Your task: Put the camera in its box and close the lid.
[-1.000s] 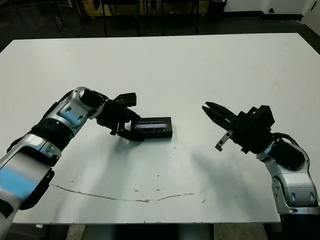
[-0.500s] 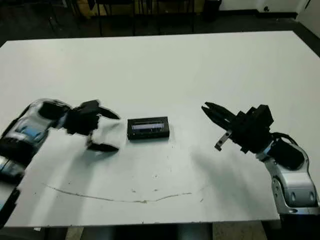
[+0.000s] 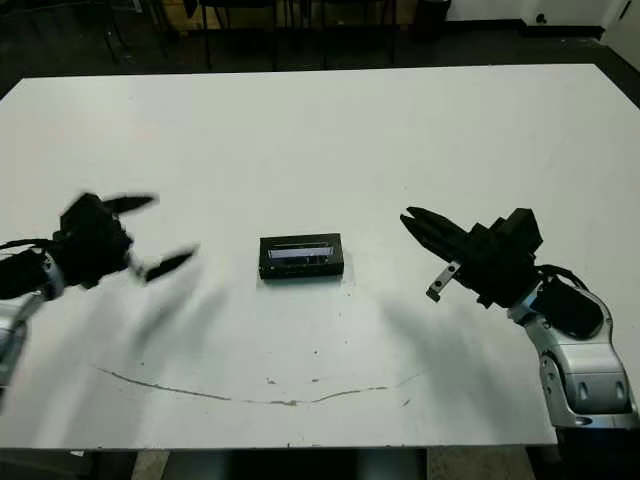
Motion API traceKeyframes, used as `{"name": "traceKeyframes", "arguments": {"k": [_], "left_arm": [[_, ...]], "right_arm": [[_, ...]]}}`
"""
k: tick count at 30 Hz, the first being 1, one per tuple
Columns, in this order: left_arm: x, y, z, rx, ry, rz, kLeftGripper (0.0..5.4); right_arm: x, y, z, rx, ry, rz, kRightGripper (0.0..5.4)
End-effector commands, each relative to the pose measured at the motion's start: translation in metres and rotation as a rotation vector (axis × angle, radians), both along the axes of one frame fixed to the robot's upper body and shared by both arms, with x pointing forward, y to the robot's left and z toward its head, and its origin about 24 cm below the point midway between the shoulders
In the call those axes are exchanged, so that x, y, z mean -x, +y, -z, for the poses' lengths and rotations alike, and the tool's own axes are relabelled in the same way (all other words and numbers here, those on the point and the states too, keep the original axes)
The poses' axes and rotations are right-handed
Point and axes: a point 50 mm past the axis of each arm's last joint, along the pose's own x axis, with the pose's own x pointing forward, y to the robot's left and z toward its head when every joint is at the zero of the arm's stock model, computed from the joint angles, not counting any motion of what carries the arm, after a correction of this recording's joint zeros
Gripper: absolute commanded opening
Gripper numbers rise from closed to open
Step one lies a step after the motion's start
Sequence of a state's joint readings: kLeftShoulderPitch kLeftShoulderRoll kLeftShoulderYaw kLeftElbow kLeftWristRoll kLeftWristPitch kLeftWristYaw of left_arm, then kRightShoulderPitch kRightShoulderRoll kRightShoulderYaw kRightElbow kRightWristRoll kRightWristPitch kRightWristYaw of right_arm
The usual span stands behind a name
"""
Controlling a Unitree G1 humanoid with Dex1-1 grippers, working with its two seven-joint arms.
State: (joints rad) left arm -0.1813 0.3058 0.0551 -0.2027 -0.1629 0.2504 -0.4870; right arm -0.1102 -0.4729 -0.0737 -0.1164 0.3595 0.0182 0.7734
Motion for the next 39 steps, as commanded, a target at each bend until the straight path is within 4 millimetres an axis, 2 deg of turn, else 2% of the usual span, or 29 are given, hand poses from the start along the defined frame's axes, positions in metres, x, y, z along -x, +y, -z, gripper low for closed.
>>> {"name": "traceKeyframes", "arguments": {"k": [1,4,10,14,20,33,36,39], "left_arm": [[0.003,-0.025,-0.006,0.078,-0.012,-0.012,3.81],[0.0,-0.055,-0.009,0.141,0.019,0.008,3.24],[-0.014,-0.1,0.006,0.161,0.149,-0.025,2.06],[-0.019,-0.117,0.03,0.086,0.257,-0.053,1.27],[-0.018,-0.122,0.069,0.047,0.428,-0.114,0.08],[0.006,-0.11,0.119,-0.019,0.64,-0.137,0.02],[0.008,-0.108,0.124,-0.051,0.654,-0.139,0.02],[0.009,-0.107,0.12,-0.034,0.653,-0.131,0.02]], "right_arm": [[0.001,-0.003,0.003,0.012,0.02,0.023,0.0],[0.001,-0.004,0.001,0.013,0.02,0.044,0.0],[0.001,-0.003,0.001,-0.002,-0.007,0.062,0.0],[0.0,-0.002,0.001,-0.012,-0.002,0.059,0.0],[0.002,0.0,0.001,-0.005,0.011,0.066,0.0],[0.004,0.001,0.001,-0.018,0.027,0.057,0.0],[0.004,0.001,0.002,-0.017,0.026,0.056,0.0],[0.005,0.002,0.003,-0.016,0.032,0.057,0.0]]}}
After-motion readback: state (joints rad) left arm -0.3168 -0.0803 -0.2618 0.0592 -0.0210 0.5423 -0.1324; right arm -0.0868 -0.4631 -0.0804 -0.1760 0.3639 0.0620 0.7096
